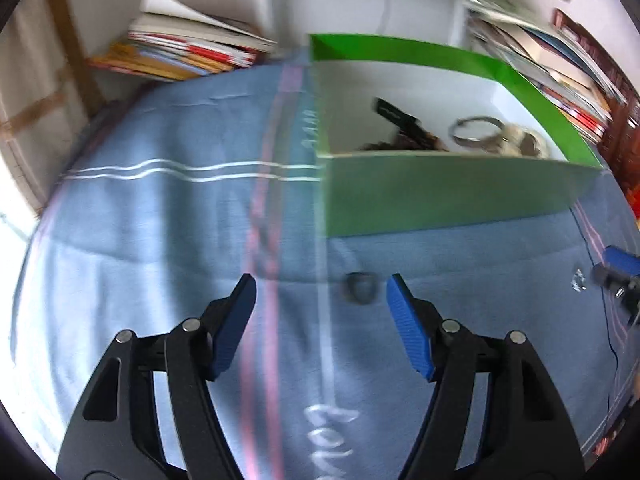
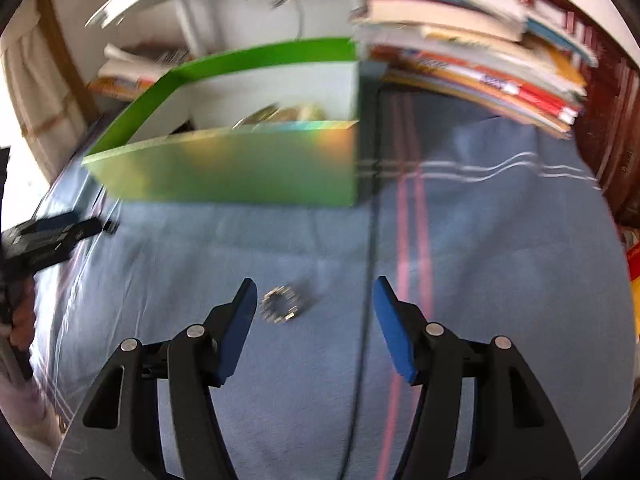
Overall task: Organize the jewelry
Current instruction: 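Move the left tool toward the dark ring while the right tool approaches the beaded ring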
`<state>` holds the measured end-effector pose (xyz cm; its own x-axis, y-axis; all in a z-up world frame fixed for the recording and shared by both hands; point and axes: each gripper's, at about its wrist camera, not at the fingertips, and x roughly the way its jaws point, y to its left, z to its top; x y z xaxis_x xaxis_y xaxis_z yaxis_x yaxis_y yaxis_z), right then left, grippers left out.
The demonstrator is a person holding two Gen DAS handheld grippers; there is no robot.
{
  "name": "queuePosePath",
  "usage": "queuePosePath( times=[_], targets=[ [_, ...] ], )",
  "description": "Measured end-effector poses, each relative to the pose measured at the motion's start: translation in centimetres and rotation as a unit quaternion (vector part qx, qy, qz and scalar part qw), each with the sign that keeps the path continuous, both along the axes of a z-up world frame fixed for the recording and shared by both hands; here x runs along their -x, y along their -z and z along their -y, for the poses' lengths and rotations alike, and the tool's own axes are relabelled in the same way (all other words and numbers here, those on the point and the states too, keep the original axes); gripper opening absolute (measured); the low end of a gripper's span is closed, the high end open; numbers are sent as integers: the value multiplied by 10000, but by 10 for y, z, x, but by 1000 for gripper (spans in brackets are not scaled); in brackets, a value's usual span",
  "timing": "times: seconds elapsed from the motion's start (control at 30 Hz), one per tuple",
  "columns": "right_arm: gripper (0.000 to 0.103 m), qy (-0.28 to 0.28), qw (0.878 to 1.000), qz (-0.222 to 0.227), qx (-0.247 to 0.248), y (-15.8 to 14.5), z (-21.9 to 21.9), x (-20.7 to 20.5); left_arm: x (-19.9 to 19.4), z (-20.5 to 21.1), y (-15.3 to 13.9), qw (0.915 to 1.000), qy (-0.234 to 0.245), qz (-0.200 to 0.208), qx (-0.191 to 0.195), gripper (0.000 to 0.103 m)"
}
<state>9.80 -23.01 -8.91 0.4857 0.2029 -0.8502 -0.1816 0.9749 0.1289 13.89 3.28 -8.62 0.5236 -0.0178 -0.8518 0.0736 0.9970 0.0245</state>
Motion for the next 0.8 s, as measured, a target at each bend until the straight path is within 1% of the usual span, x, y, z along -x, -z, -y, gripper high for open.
queuePosePath(
  times=[0.17, 0.23, 0.3, 0.43, 0.47, 0.53, 0.63, 0.73, 0.8],
  targets=[
    [60, -193, 9995, -81, 220, 10, -22, -1, -9, 17, 15, 9997, 199, -125, -71, 69],
    [60, -260, 9993, -94, 253, 13, -29, -1, -7, 19, 15, 9996, 249, -112, -75, 69],
    [60, -332, 9990, -80, 279, 12, -35, 2, -4, 24, 15, 9991, 388, -153, 30, 69],
    [60, -471, 9987, -119, 174, 11, -43, 5, 11, 39, 15, 9966, 784, -189, 156, 72],
    [61, -487, 9986, -127, 186, 11, -45, 5, 18, 44, 14, 9947, 956, -215, 313, 72],
    [64, -510, 9984, -137, 189, 11, -49, 5, 29, 51, 13, 9926, 1093, -249, 460, 73],
    [65, -522, 9983, -100, 256, 12, -53, 8, 45, 63, 13, 9943, 1000, -238, 282, 73],
    [65, -574, 9976, -96, 368, 12, -55, 11, 59, 68, 14, 9970, 748, -193, 48, 75],
    [65, -603, 9972, -117, 424, 13, -54, 10, 64, 70, 14, 9980, 607, -156, -117, 78]
  ],
)
